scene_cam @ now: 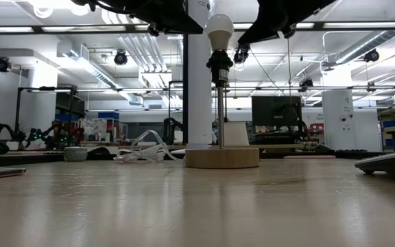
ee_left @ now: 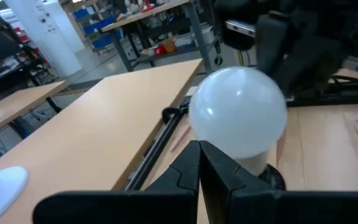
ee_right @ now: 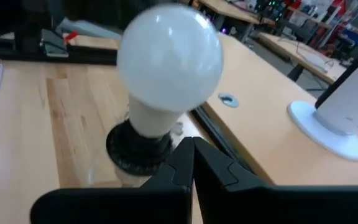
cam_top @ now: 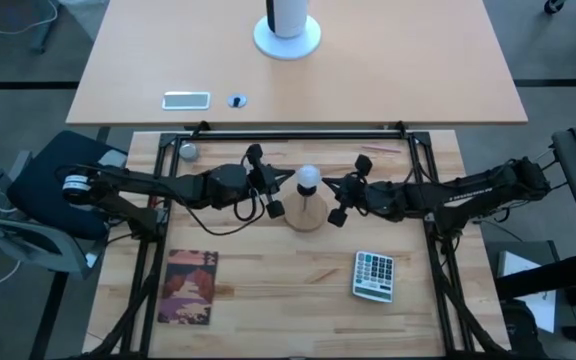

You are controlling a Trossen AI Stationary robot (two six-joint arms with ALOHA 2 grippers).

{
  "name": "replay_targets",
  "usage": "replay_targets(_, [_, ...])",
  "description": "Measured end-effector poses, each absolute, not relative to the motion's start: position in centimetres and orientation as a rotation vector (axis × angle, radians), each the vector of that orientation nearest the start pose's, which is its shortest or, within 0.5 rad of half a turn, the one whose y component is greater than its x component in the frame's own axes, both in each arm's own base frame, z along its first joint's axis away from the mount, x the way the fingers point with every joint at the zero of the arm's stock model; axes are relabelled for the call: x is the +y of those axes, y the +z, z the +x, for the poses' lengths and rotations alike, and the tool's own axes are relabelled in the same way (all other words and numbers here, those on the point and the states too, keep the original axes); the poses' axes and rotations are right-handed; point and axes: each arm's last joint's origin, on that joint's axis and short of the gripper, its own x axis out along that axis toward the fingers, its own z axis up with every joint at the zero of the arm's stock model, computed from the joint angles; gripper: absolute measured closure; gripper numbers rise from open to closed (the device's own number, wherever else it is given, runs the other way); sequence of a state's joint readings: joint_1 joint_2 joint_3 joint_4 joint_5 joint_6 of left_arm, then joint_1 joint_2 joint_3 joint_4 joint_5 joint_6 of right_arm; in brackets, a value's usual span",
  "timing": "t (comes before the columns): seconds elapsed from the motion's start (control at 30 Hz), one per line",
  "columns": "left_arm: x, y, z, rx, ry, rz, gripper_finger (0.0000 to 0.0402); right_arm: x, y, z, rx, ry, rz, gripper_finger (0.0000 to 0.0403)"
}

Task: Screw lightbulb
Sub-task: Remove the lightbulb from the lamp

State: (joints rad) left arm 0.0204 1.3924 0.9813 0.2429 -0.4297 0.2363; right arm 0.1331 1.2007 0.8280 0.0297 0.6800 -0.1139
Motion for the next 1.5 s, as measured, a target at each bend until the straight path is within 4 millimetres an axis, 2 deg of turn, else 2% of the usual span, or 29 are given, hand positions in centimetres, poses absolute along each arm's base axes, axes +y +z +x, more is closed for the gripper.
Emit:
replay_targets(0.17, [2.1, 30.5, 31.3, 0.226, 0.468, 0.268, 0.0401, 2.4, 28.5, 25.9, 0.352, -0.488, -0.227, 0.0403])
replay_targets(0.33, [2.0, 30.7, 31.5, 0.196, 0.44, 0.269, 0.0401, 3.0, 29.5, 26.2, 0.251, -0.419, -0.254, 0.0403])
replay_targets(0.5, [1.8, 30.8, 31.6, 0.173, 0.349, 0.283, 0.0401, 2.5, 29.7, 26.3, 0.239, -0.444, -0.267, 0.0403])
replay_targets(0.9, [1.0, 30.9, 31.5, 0.179, 0.297, 0.324, 0.0401, 1.3, 29.1, 26.2, 0.252, -0.5, -0.232, 0.0403])
replay_targets(1.27, [1.7, 30.9, 31.4, 0.198, 0.446, 0.329, 0.0401, 2.5, 28.8, 25.9, 0.282, -0.444, -0.252, 0.0403])
replay_targets(1.5, [1.7, 30.4, 31.9, 0.204, 0.411, 0.361, 0.0401, 2.1, 29.1, 26.1, 0.254, -0.461, -0.257, 0.0403])
